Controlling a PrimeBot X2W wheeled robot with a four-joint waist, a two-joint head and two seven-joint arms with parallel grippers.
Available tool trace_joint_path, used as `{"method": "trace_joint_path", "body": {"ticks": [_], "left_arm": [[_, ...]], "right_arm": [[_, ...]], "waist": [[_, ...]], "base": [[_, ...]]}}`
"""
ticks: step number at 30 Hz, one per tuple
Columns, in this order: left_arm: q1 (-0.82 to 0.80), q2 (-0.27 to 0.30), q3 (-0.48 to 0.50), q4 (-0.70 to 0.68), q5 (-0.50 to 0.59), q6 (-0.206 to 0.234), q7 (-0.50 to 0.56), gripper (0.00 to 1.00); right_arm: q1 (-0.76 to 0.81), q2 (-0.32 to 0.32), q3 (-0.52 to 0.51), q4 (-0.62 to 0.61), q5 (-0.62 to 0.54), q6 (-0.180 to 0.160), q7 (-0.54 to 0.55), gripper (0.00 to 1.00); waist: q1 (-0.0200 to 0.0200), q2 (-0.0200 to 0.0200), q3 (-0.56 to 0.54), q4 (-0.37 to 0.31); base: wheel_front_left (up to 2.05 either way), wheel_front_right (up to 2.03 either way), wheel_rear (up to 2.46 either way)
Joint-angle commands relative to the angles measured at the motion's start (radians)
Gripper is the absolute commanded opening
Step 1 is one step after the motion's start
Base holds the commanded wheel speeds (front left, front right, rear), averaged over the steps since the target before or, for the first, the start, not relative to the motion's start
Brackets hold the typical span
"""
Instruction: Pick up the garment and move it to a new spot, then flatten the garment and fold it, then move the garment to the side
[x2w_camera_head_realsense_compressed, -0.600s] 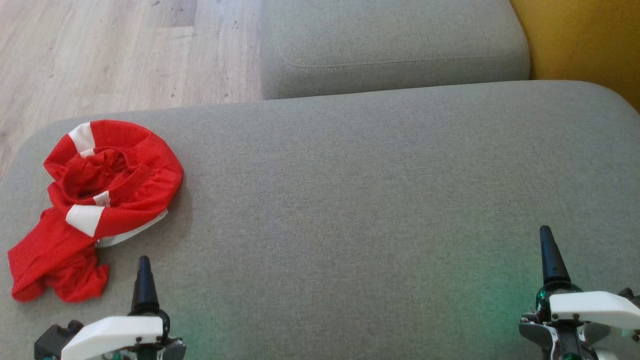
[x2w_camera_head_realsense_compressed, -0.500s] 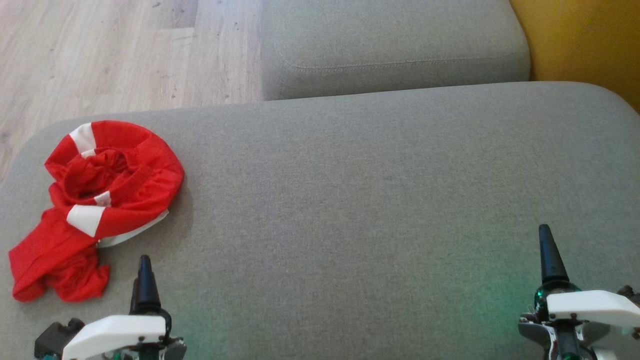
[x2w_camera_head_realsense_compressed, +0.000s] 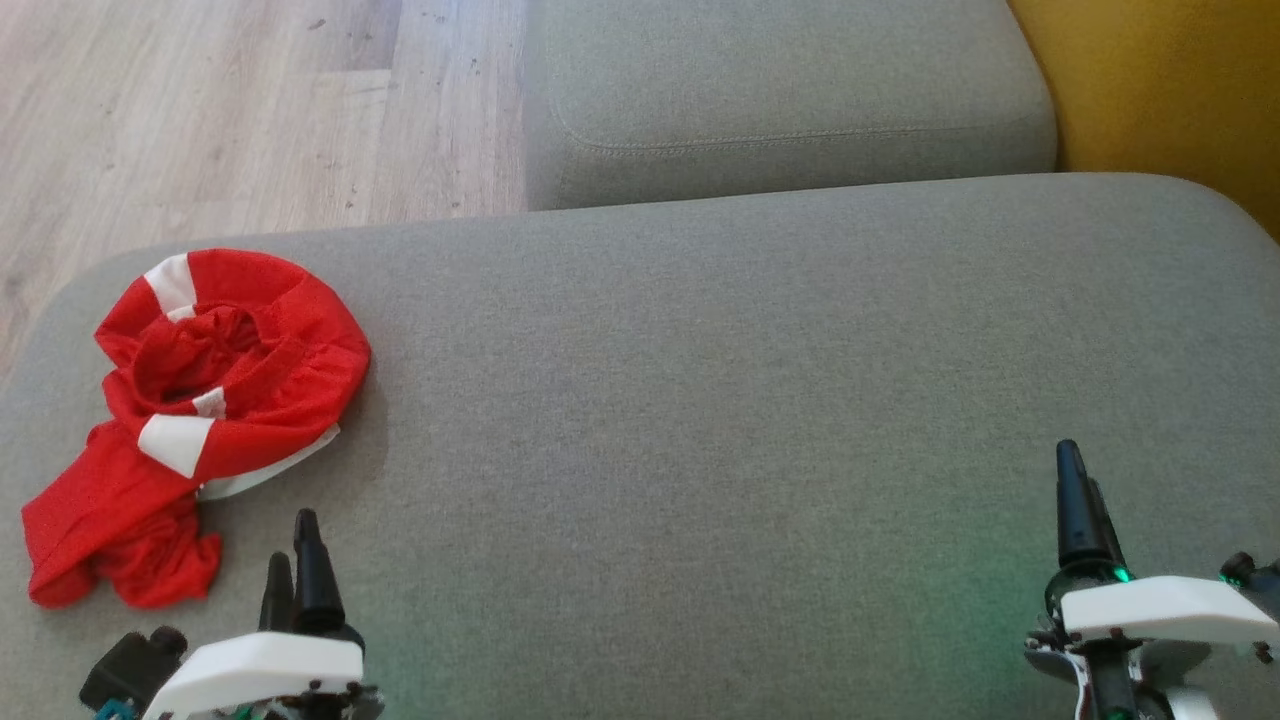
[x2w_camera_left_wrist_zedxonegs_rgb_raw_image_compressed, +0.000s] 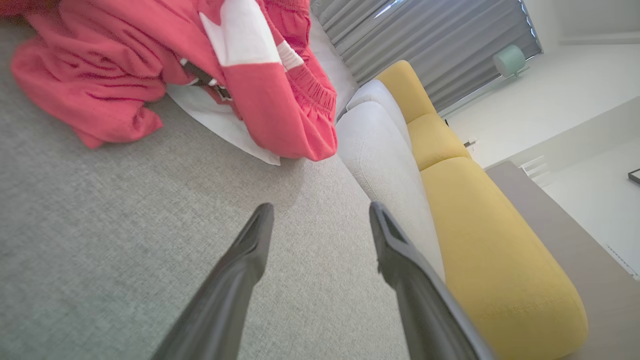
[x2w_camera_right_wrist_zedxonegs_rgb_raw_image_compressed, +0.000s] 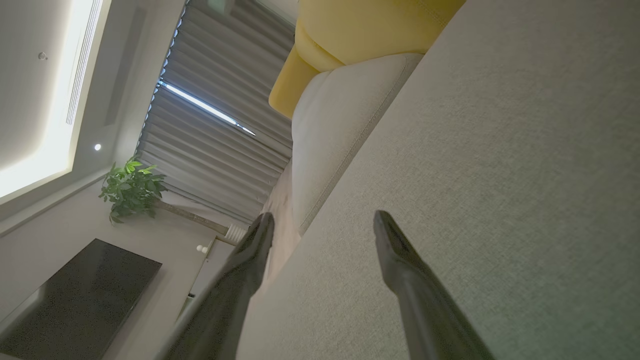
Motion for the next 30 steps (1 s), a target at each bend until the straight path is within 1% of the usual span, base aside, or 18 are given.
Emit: {"method": "trace_joint_path", "body": {"ticks": [1,30], "left_arm": [[-0.026,0.006,0.001,-0.044,0.042,0.008,-0.012,1.0],[-0.011,0.009,-0.072,-0.11,0.438,0.071,-0.097,1.0]], "right_arm": [[-0.016,-0.006,0.016,-0.042,-0.041,0.0,-0.014,1.0],[0.003,-0.008,0.08,-0.085,-0.411,0.0,-0.1,1.0]], "waist": [[0.0,0.0,-0.002,0.0],[0.0,0.0,-0.024,0.008]], "base": [[0.0,0.0,0.0],[0.0,0.0,0.0]]}}
